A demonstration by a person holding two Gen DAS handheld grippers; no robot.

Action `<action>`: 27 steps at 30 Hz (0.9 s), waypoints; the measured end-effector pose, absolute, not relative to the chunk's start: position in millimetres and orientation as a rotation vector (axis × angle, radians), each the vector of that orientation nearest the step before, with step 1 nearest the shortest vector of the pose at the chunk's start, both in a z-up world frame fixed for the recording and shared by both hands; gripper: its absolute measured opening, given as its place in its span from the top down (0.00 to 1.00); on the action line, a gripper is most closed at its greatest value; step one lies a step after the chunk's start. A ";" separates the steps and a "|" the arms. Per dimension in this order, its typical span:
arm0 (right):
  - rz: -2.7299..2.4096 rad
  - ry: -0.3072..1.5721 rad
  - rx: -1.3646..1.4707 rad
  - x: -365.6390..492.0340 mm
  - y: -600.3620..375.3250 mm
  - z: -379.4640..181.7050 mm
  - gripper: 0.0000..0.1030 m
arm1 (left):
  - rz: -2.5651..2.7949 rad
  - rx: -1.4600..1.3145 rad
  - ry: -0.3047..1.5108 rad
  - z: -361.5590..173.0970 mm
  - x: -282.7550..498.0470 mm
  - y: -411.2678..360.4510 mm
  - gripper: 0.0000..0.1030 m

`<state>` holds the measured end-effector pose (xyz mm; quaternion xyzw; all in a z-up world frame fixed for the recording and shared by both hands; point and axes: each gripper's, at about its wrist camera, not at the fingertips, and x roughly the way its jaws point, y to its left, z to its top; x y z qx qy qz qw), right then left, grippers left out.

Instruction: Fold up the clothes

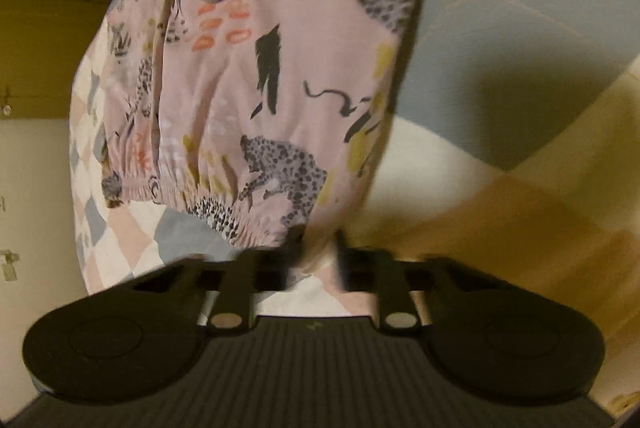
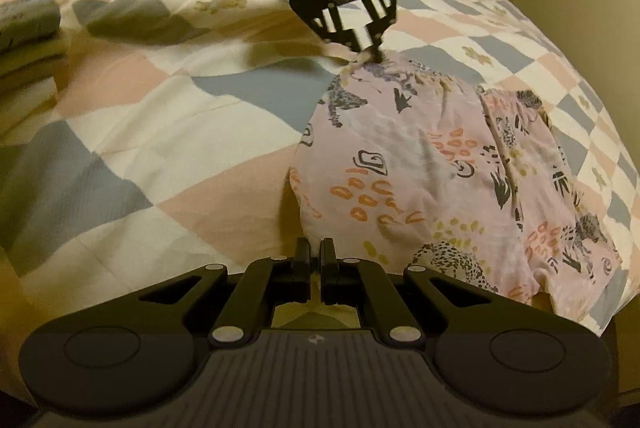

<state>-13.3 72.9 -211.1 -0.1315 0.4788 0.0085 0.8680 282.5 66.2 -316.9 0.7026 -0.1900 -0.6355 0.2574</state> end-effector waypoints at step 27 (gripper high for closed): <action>-0.185 0.845 0.080 -38.4 -199.8 -53.2 0.98 | -1.612 1.797 0.018 -144.1 262.1 -133.3 1.00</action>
